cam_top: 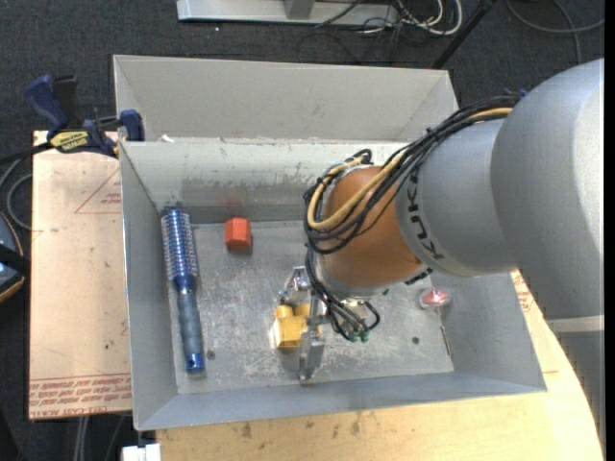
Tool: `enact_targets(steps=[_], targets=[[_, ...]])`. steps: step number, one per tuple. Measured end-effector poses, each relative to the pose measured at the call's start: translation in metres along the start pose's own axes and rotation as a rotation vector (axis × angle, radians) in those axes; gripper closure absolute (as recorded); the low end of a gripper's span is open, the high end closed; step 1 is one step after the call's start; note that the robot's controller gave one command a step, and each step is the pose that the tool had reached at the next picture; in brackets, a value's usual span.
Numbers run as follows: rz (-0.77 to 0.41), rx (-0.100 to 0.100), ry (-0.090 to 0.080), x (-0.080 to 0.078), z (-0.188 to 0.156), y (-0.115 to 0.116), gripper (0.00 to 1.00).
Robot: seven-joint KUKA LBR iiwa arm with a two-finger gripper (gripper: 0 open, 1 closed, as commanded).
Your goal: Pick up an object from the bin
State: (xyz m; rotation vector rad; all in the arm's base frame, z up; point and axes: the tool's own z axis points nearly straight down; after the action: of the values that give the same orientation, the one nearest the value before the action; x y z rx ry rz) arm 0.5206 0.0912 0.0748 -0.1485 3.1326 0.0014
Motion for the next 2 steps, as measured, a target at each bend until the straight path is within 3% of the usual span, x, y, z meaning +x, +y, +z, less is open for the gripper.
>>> enact_targets(steps=[1, 2], targets=[[0.001, -0.002, -0.013, -0.003, -0.002, 0.001, 1.0], [0.002, -0.001, -0.003, -0.006, -0.067, 0.001, 1.0]])
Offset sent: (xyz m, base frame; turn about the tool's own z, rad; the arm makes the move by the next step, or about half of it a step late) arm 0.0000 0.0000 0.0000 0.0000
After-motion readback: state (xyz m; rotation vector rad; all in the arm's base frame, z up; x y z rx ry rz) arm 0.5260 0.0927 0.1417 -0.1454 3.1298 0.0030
